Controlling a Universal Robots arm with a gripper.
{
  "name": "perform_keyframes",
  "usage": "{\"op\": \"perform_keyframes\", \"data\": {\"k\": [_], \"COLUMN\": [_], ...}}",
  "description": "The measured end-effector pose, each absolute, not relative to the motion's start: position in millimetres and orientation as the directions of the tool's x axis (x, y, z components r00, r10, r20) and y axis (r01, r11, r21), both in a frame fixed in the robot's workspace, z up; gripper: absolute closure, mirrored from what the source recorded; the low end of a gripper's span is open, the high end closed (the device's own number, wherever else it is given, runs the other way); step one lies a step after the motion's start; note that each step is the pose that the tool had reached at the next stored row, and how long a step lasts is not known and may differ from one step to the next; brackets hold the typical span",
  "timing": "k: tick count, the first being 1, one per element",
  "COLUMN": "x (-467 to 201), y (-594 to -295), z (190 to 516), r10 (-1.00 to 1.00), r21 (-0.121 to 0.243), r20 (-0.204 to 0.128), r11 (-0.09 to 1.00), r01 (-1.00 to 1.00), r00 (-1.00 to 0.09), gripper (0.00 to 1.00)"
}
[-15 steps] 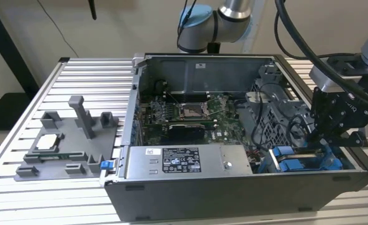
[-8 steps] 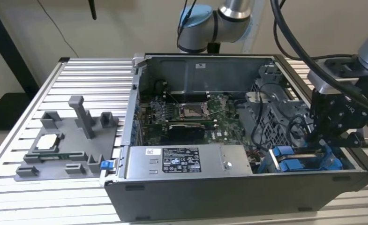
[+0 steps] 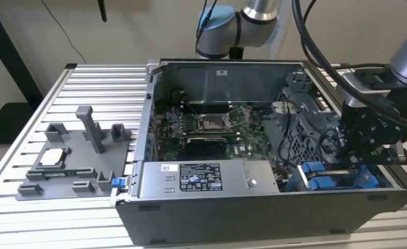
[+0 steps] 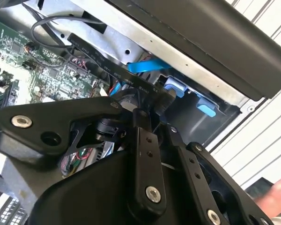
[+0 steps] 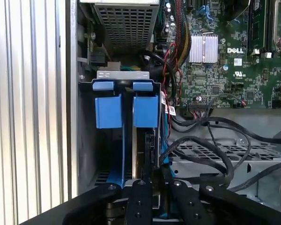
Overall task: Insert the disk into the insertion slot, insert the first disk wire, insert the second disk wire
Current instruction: 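Insert the first disk wire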
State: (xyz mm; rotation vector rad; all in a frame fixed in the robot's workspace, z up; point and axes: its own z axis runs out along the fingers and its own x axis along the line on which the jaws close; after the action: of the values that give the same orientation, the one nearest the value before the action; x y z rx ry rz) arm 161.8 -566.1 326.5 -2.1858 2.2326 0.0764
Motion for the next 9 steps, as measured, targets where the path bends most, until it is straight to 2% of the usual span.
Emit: {"op": "perform_keyframes", "data": {"k": [1, 2, 9], "x": [161.9, 161.9, 161.9], "y": [-566.0, -566.0, -565.7], "z": [325.8, 325.5, 354.5], "r10": [-0.999, -0.999, -0.999], "r21": [0.024, 0.024, 0.024], "r20": [-0.046, -0.047, -0.047], "r11": [0.021, 0.021, 0.021], "r01": [-1.0, -1.0, -1.0], "r00": [-0.022, -0.022, -0.022], "gripper": [1.0, 0.0, 0.0]}}
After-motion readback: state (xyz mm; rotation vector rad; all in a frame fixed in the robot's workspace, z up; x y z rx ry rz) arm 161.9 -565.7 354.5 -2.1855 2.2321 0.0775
